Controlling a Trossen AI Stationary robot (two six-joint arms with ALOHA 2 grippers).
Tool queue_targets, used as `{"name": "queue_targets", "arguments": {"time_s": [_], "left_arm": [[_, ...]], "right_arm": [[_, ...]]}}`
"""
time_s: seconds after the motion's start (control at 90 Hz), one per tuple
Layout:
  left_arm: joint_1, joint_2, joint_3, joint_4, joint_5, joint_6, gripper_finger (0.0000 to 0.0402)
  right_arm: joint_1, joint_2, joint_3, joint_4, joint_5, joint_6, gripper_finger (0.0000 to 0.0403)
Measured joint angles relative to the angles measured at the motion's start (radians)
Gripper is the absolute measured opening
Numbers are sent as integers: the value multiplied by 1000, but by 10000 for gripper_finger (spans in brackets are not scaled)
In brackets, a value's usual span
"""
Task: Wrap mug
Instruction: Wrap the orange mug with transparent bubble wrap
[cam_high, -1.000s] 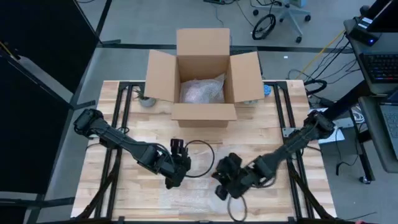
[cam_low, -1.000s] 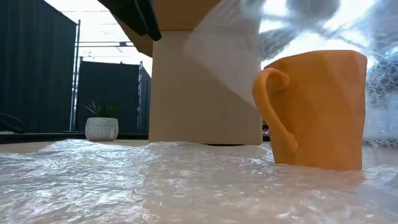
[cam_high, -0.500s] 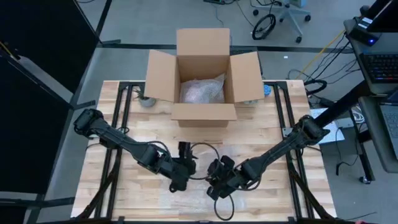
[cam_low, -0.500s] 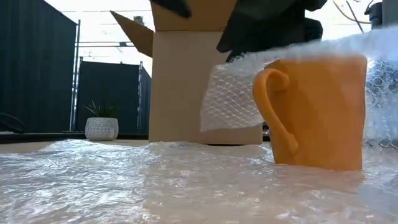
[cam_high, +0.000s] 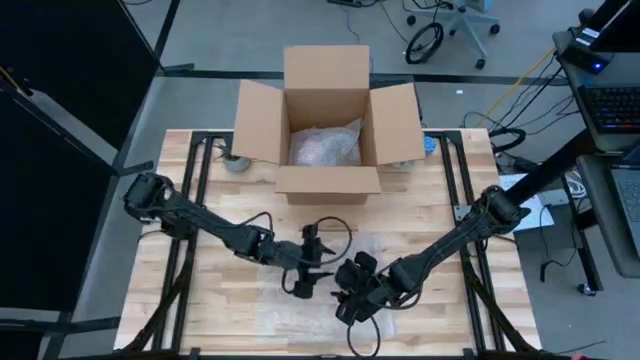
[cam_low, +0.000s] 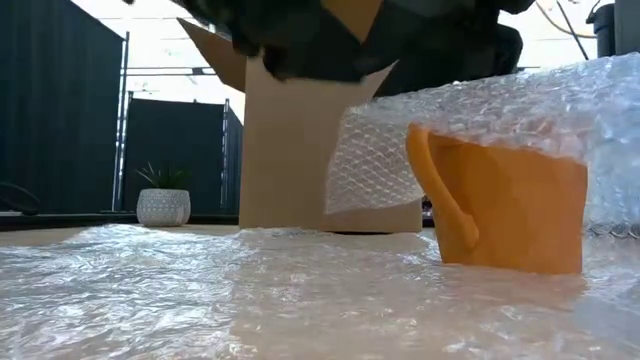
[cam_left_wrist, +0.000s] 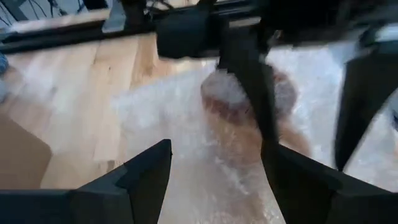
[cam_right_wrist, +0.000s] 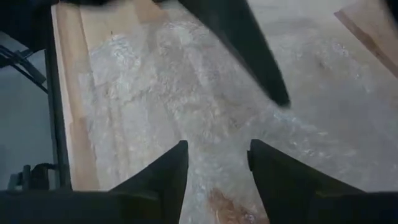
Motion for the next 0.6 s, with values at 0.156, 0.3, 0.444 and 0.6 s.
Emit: {"name": "queue_targets", "arguments": {"time_s": [0.156,0.3,0.444,0.6], "left_arm": [[8,109,8,92,55,-4,238],[8,166,13,78,62,-8,238],[10,178,16,83,61,-2,238],[13,178,15,82,60,0,238]], "right_arm": [[-1,1,0,-6,-9,2,157],[-1,0,0,2,-1,-2,157],[-5,-10,0,1,-2,-8,157],[-13,-58,0,-1,-40,-20,157]]}}
